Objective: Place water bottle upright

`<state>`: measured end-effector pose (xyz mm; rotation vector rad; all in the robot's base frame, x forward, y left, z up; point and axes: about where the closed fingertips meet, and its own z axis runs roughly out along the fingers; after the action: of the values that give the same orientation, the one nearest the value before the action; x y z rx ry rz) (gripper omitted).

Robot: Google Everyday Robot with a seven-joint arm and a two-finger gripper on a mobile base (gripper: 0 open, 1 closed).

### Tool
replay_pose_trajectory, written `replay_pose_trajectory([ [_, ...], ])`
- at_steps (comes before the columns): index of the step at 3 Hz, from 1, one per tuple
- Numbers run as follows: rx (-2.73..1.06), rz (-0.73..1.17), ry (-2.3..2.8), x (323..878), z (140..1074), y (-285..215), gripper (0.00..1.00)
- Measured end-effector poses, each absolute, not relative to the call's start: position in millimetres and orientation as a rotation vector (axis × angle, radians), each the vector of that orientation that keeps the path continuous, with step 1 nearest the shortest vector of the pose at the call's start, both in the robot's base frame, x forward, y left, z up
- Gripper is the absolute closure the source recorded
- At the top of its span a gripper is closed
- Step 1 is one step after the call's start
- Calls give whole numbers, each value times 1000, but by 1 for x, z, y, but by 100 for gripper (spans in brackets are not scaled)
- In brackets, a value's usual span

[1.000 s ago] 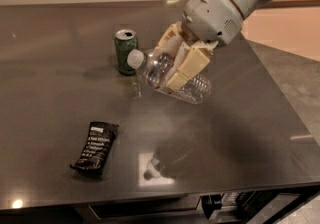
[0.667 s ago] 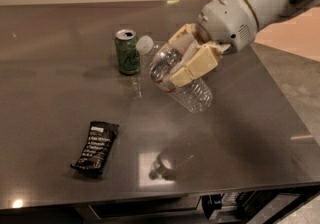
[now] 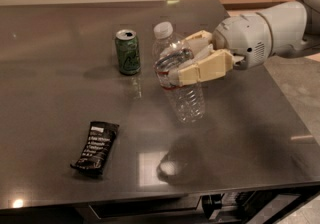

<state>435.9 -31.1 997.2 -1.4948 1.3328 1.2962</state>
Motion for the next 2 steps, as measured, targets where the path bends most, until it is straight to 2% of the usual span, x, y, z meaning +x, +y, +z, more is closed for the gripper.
replay_pose_trajectory([
  [2, -1315, 1371, 1218, 439, 980, -41, 100],
])
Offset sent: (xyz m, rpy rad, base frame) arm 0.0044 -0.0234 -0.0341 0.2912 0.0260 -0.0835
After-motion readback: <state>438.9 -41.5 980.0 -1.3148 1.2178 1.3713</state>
